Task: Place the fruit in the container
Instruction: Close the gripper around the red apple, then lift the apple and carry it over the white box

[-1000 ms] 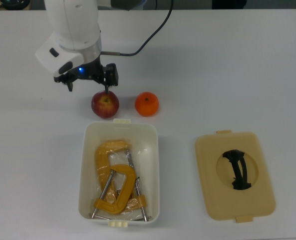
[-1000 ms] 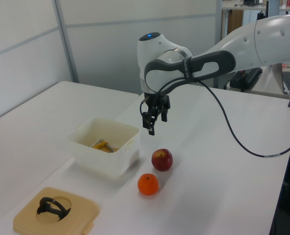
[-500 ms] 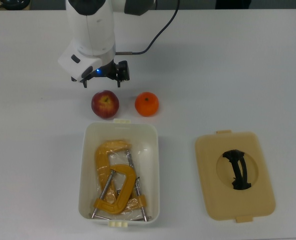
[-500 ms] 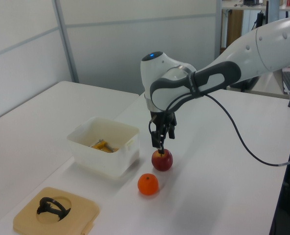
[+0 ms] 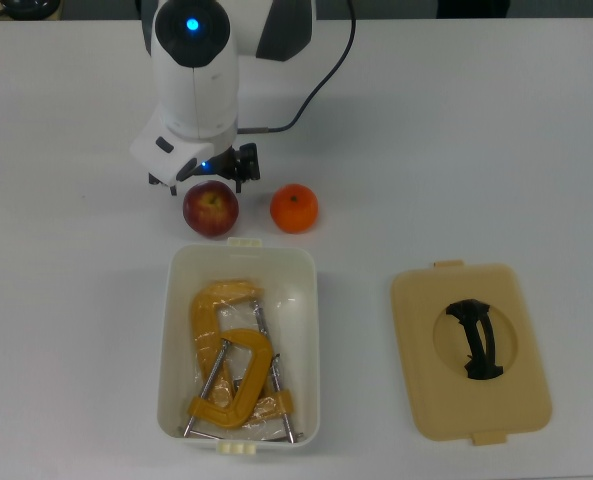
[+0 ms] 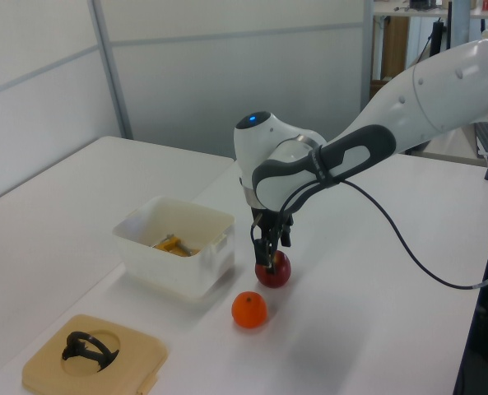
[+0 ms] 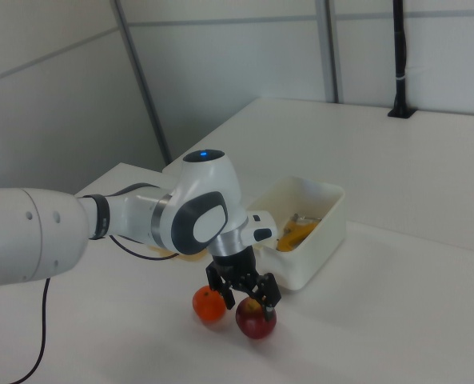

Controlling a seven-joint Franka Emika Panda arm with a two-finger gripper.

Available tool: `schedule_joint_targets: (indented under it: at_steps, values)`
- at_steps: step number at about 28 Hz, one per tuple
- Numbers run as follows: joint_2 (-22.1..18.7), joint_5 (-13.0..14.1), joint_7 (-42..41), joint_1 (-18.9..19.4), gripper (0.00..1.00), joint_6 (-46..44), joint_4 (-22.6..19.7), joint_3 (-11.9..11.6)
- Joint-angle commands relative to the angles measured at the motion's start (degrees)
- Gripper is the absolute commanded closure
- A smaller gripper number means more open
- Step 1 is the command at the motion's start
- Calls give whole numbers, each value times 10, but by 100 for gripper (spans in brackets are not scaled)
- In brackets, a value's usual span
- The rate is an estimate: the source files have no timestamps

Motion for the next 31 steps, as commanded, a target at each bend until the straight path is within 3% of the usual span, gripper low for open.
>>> schedule_joint_targets:
  at_steps: [1, 7, 8, 12, 13, 14, 17, 22, 26, 31]
  values:
    - [15, -17, -9, 6, 0, 32, -5, -3]
    - [29, -22, -6, 9, 0, 49, -3, 0]
    - [29, -23, -7, 9, 5, 49, -3, 1]
    - [28, -26, -9, 10, 45, 46, -3, 2]
    - [26, -26, -9, 10, 60, 43, -3, 2]
    - [25, -25, -9, 9, 64, 42, -2, 2]
    - [14, -25, -12, 9, 66, 21, 0, 2]
    - [7, -11, -24, 3, 66, -84, 64, 2]
    - [6, 38, -22, -2, 66, -110, 131, 1]
    - [6, 55, -17, -9, 64, -103, 175, 0]
